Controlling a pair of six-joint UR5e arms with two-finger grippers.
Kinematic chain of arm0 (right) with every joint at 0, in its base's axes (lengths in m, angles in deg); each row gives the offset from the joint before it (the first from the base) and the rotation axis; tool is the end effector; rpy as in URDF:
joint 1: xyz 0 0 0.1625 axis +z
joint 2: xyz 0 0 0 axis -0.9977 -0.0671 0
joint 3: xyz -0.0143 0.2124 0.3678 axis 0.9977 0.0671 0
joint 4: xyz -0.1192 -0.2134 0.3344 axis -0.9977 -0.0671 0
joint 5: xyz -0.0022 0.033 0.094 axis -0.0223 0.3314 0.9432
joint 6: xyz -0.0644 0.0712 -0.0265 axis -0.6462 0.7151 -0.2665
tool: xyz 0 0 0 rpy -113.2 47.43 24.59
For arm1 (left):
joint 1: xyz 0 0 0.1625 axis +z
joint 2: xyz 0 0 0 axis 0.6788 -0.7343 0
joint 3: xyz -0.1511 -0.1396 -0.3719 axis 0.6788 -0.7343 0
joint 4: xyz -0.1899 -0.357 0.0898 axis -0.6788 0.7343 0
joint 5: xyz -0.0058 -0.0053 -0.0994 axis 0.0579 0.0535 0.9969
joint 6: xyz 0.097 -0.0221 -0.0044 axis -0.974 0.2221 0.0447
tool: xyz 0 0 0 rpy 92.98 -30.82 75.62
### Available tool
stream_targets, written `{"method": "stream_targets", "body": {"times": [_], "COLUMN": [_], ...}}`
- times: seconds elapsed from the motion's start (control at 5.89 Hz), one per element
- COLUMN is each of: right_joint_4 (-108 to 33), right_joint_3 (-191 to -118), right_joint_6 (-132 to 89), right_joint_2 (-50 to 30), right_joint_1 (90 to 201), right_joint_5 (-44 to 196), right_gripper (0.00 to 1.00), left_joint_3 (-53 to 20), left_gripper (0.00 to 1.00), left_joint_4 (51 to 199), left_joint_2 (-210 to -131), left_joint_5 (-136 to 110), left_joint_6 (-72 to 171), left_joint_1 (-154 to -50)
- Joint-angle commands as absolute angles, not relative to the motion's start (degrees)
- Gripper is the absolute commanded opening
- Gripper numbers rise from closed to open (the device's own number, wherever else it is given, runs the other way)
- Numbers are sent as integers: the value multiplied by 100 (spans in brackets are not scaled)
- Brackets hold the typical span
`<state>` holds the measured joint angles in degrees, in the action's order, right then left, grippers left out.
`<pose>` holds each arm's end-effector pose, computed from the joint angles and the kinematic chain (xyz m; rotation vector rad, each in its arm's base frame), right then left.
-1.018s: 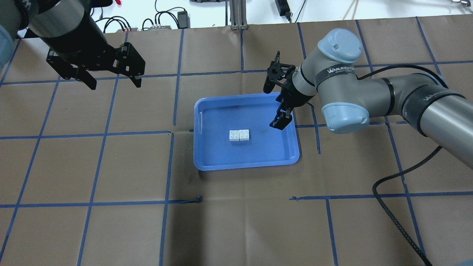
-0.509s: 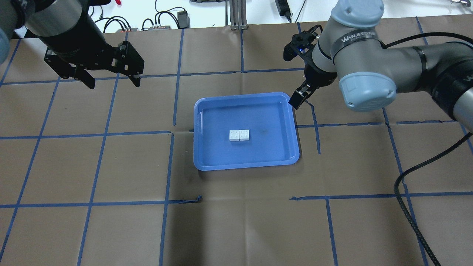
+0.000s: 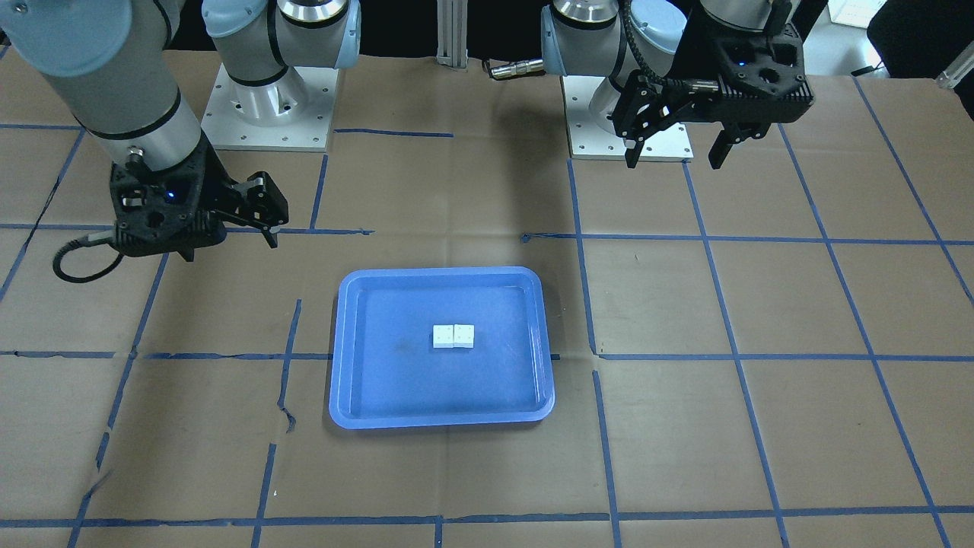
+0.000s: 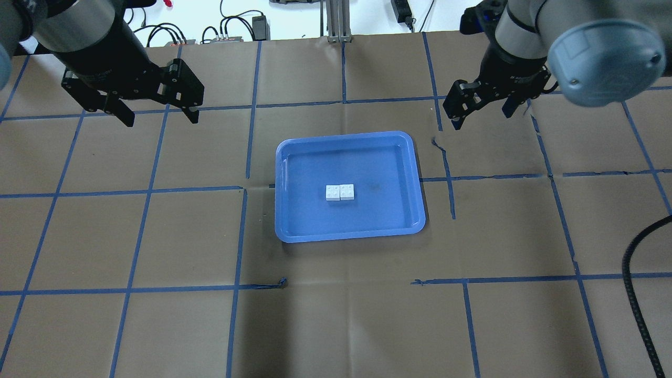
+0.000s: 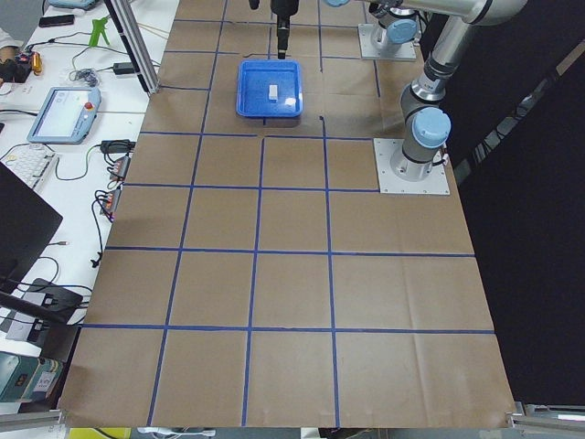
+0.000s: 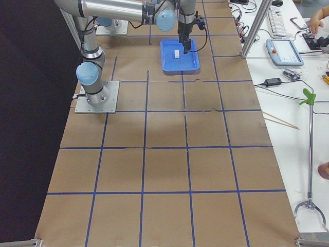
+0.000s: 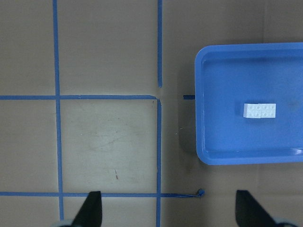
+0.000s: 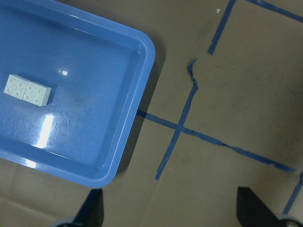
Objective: Assemble white blocks and place on blue tray
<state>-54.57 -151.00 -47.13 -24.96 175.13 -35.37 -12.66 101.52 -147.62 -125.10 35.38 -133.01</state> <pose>0.1261 -0.5293 0.4537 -0.2214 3.1102 0.0206 -0.1342 -0.4695 0.5381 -0.0153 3.1298 -0.1006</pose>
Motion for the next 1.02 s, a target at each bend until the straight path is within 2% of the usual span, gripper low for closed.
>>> {"method": "stream_targets", "body": {"times": [0.0,0.85], "right_joint_4": [-4251,-4184], "right_joint_3": [-14333,-14356], "right_joint_6": [-3894,-3761], "right_joint_2": [-2584,-2576], "right_joint_1": [17466,17483], "right_joint_5": [-3558,-3541], "right_gripper": [100,100], "left_joint_3": [-1272,-1281], "left_gripper": [99,99], "left_joint_4": [10153,10162], "left_joint_2": [-14745,-14727], "left_joint_5": [-12510,-12510], "left_joint_6": [3538,3538], "left_joint_1": [-13301,-13301]}}
